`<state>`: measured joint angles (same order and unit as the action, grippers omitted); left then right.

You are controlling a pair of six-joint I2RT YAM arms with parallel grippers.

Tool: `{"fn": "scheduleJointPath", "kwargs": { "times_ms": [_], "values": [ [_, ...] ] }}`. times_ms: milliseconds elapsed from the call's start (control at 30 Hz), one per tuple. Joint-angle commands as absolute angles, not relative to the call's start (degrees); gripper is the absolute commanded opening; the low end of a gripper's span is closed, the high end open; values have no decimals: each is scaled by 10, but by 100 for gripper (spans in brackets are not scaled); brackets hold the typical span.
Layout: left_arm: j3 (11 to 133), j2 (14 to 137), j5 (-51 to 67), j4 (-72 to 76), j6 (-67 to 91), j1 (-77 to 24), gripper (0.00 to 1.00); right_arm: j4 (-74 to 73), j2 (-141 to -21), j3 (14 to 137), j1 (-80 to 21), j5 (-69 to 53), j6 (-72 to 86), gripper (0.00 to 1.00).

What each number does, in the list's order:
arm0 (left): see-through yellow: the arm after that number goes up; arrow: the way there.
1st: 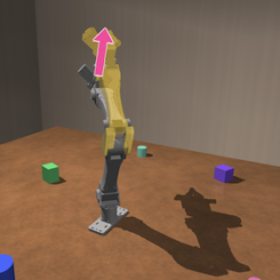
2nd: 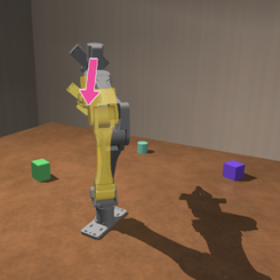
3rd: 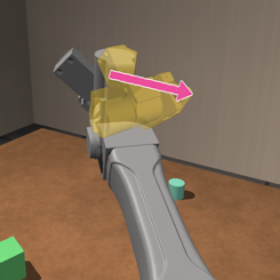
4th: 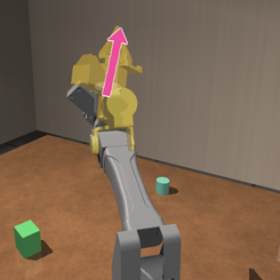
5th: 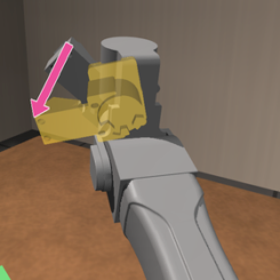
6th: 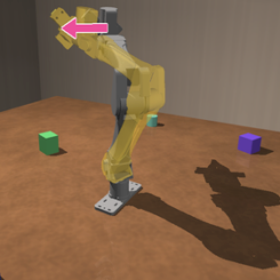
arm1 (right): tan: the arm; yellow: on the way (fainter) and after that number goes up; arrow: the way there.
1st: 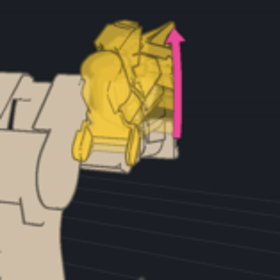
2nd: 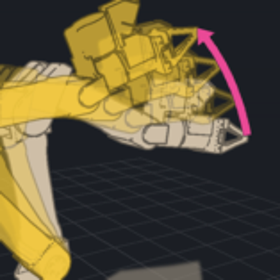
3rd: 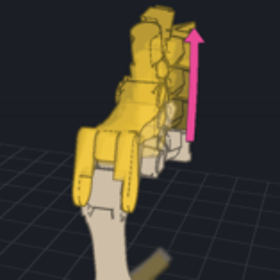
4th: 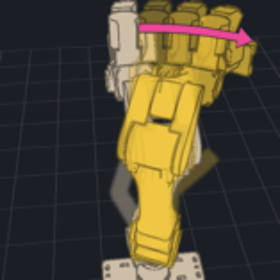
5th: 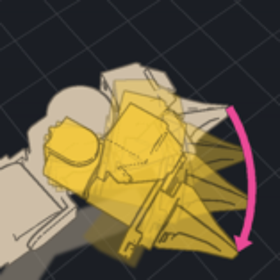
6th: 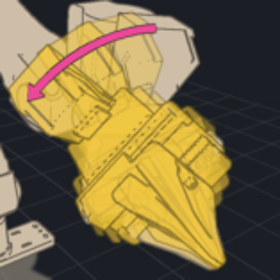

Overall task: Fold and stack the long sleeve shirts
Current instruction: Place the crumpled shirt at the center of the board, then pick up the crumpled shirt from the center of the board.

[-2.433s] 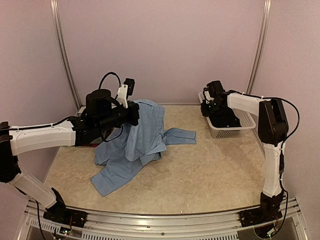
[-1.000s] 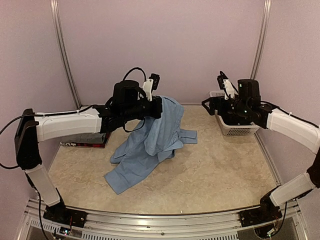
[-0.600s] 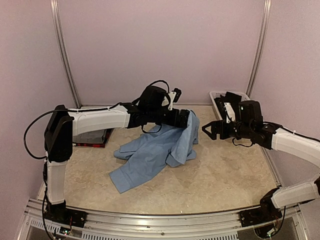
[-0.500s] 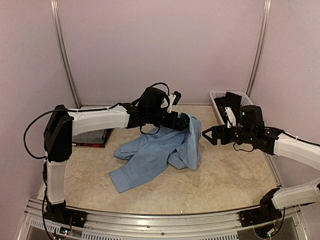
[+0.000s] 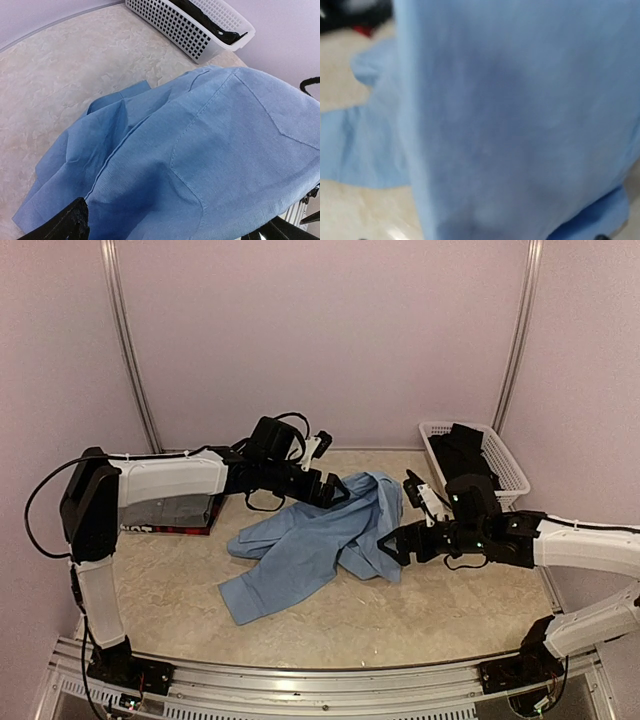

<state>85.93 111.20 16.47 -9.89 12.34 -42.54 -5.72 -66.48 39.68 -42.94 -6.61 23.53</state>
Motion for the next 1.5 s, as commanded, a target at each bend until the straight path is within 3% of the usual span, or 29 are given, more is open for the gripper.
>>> {"fn": "scheduleJointPath", "kwargs": {
  "times_ms": [0, 33, 200, 267, 500, 767, 967, 1333, 1467],
  "values": [
    [859, 1093, 174, -106, 113, -423, 99, -73, -724, 432, -453, 7, 234, 87],
    [849, 1084, 172, -104, 114, -421, 99, -83, -738, 441, -453, 20, 231, 78],
    [720, 1001, 143, -51, 85, -423, 99, -163, -758, 518, -452, 95, 187, 15],
    [648, 946, 140, -13, 70, -427, 99, -209, -748, 553, -447, 123, 169, 0],
    [545, 878, 120, 43, 10, -457, 95, -309, -715, 630, -413, 105, 123, 0],
    [583, 957, 94, 81, -17, -475, 88, -421, -711, 722, -396, 81, 70, 0],
    [610, 1025, 97, 116, -32, -486, 77, -434, -710, 738, -365, 57, 46, 3],
    [661, 1116, 119, 172, -33, -498, 48, -407, -720, 704, -331, 13, 40, 3],
    [669, 1132, 141, 177, -26, -500, 26, -403, -720, 699, -321, 12, 37, 3]
  ]
}}
